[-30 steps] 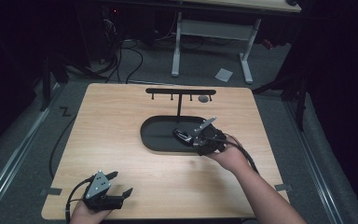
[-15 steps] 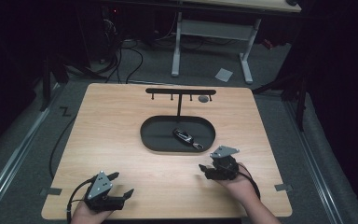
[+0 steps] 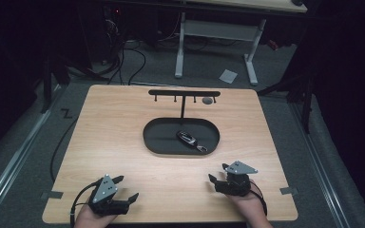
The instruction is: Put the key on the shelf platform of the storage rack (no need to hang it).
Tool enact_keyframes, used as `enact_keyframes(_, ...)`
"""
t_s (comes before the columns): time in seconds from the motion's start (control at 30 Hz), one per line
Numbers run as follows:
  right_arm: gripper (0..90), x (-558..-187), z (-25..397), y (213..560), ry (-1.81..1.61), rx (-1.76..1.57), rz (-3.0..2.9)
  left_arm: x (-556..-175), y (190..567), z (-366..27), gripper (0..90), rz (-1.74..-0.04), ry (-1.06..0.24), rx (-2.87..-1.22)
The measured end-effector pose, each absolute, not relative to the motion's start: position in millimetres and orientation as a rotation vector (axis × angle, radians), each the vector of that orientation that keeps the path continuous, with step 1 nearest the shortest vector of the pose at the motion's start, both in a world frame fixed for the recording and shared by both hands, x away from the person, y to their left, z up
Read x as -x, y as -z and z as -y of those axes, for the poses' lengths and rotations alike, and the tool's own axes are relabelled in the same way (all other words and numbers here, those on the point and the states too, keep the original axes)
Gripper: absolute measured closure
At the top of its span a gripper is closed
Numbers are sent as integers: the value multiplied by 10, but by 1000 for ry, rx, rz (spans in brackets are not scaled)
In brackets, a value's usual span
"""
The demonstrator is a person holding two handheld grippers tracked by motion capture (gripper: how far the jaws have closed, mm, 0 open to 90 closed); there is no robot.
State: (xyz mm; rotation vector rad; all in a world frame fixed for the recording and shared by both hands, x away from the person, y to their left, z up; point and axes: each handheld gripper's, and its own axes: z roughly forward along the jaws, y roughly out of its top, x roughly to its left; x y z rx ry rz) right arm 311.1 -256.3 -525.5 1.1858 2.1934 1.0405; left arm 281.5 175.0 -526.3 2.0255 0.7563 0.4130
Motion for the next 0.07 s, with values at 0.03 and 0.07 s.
enact_keyframes(0.03,293,-3112,2561,5252,-1037,-1190,-2192,-2817,5265,-1754,182,-758,-413,-2026)
enact_keyframes(0.07,290,-3116,2564,5253,-1040,-1197,-2190,-2818,5267,-1758,182,-759,-411,-2024)
